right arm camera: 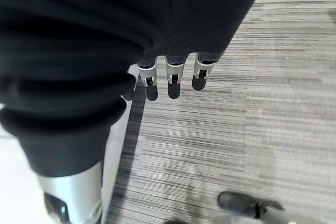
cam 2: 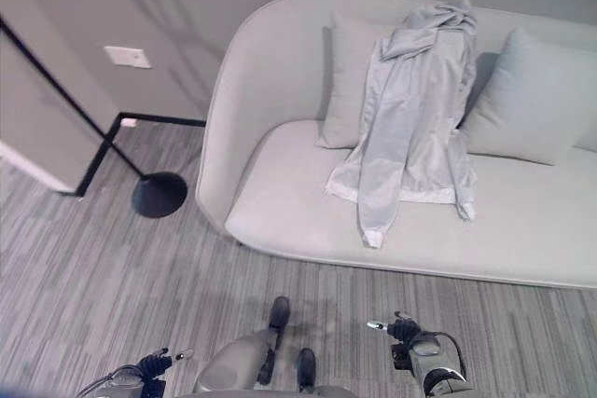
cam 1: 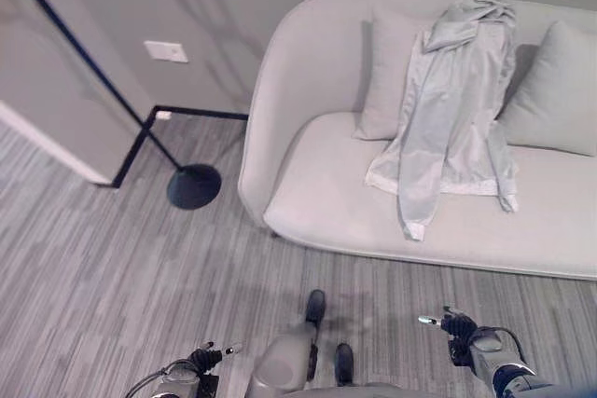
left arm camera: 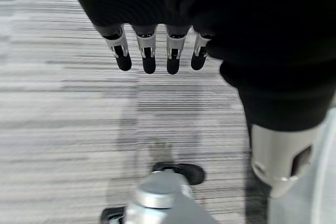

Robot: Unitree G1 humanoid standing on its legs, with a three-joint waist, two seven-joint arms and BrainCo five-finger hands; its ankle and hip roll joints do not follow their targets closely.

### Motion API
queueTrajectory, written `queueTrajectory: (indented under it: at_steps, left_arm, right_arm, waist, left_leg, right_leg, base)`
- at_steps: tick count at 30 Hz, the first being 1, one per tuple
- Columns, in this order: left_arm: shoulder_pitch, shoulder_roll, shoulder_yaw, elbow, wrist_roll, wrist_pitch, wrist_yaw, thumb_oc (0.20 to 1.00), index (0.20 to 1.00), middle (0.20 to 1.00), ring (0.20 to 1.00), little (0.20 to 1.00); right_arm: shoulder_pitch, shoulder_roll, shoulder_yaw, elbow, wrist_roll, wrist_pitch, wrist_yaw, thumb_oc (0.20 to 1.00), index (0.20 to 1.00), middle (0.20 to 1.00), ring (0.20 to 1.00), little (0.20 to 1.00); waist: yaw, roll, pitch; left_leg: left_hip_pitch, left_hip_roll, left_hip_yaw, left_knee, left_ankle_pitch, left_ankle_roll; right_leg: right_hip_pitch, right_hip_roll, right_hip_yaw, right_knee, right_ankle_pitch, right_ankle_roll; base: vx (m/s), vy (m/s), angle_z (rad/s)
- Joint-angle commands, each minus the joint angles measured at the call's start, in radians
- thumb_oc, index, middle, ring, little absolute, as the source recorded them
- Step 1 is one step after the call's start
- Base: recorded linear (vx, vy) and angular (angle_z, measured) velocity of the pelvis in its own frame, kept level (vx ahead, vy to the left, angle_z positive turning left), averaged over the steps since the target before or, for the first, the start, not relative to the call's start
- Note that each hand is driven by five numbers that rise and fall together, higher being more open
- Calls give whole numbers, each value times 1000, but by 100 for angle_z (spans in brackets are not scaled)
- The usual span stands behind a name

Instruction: Hang the clothes on the sofa on the clothes rack.

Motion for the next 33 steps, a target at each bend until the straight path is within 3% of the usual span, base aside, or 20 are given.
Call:
queueTrajectory:
  at_steps: [1,3,6,7,8,10,14,17,19,22,23,33]
  left_arm:
    - [-4,37,-9,15,34,-13,11,1000,1000,1000,1000,1000]
    - [-5,44,-10,14,39,-12,12,1000,1000,1000,1000,1000]
    - [-10,42,-6,12,34,-15,19,1000,1000,1000,1000,1000]
    - [-10,41,-6,12,34,-15,19,1000,1000,1000,1000,1000]
    - [-3,44,-3,10,35,-17,19,1000,1000,1000,1000,1000]
    - [6,48,5,2,33,-18,23,1000,1000,1000,1000,1000]
    - [3,48,4,-5,28,-21,25,1000,1000,1000,1000,1000]
    - [-9,49,4,-12,17,-26,28,1000,1000,1000,1000,1000]
    - [-29,53,-8,-10,9,-29,32,1000,1000,1000,1000,1000]
    - [-26,54,-3,-12,4,-32,35,1000,1000,1000,1000,1000]
    - [-21,45,-6,-8,5,-34,33,1000,1000,1000,1000,1000]
    - [0,10,-25,-38,15,-29,21,1000,1000,1000,1000,1000]
  right_arm:
    - [33,-4,0,18,-3,-14,3,1000,1000,1000,1000,1000]
    - [33,-9,-4,24,-7,-13,4,1000,1000,1000,1000,1000]
    - [19,-18,-5,17,-11,-10,6,1000,1000,1000,1000,1000]
    - [19,-18,-5,17,-11,-10,7,1000,1000,1000,1000,1000]
    - [23,-7,7,6,-19,-10,14,1000,1000,1000,1000,1000]
    - [32,-2,9,5,-23,-8,14,1000,1000,1000,1000,1000]
    - [37,9,20,8,-27,0,14,1000,1000,1000,1000,1000]
    - [29,9,32,2,-28,1,18,1000,1000,1000,1000,1000]
    - [21,11,39,-4,-28,-1,21,1000,1000,1000,1000,1000]
    - [19,7,41,-8,-37,-3,18,1000,1000,1000,1000,1000]
    - [19,-5,41,-12,-36,-6,13,1000,1000,1000,1000,1000]
    - [45,-44,19,4,-24,-19,-2,1000,1000,1000,1000,1000]
  waist:
    - [17,-26,-111]
    - [15,-13,-113]
    - [-14,53,-84]
    - [-13,53,-83]
    - [-21,69,-71]
    - [-13,55,-76]
    - [-36,55,-58]
    - [-54,74,-33]
    - [-72,59,-21]
    - [-70,34,-35]
    - [-74,28,-52]
    - [-106,35,-98]
  left_leg:
    - [-6,-27,-43,-24,-45,11]
    - [28,-18,-45,-24,-43,10]
    - [100,39,-49,-24,-46,2]
    - [101,38,-49,-24,-47,2]
    - [143,66,-44,-24,-55,-9]
    - [159,65,-53,-24,-68,-17]
    - [197,71,-85,-24,-93,-7]
    - [218,99,-109,-24,-103,-4]
    - [219,104,-133,-24,-107,-2]
    - [207,124,-140,-24,-106,-2]
    - [198,155,-146,-24,-103,-4]
    - [175,263,-132,-24,-73,-8]
  right_leg:
    - [16,-41,-58,55,150,36]
    - [0,-47,-75,152,149,40]
    - [-101,-18,-101,391,128,41]
    - [-102,-18,-100,394,125,41]
    - [-131,-82,-143,376,118,32]
    - [-113,-145,-177,230,120,32]
    - [-185,-199,-146,-13,131,36]
    - [-276,-227,-105,-35,137,49]
    - [-280,-246,-63,-35,163,56]
    - [-263,-235,-69,-29,175,60]
    - [-255,-217,-73,-35,172,63]
    - [-217,-135,-114,-35,135,72]
  base:
    - [410,304,-81]
    - [248,223,-23]
    - [119,169,-5]
    - [197,100,6]
    - [230,13,15]
    - [264,-40,-7]
    - [197,-52,-19]
    - [119,-96,30]
    - [127,-238,53]
    - [152,-382,54]
    - [141,-330,13]
    - [114,-273,4]
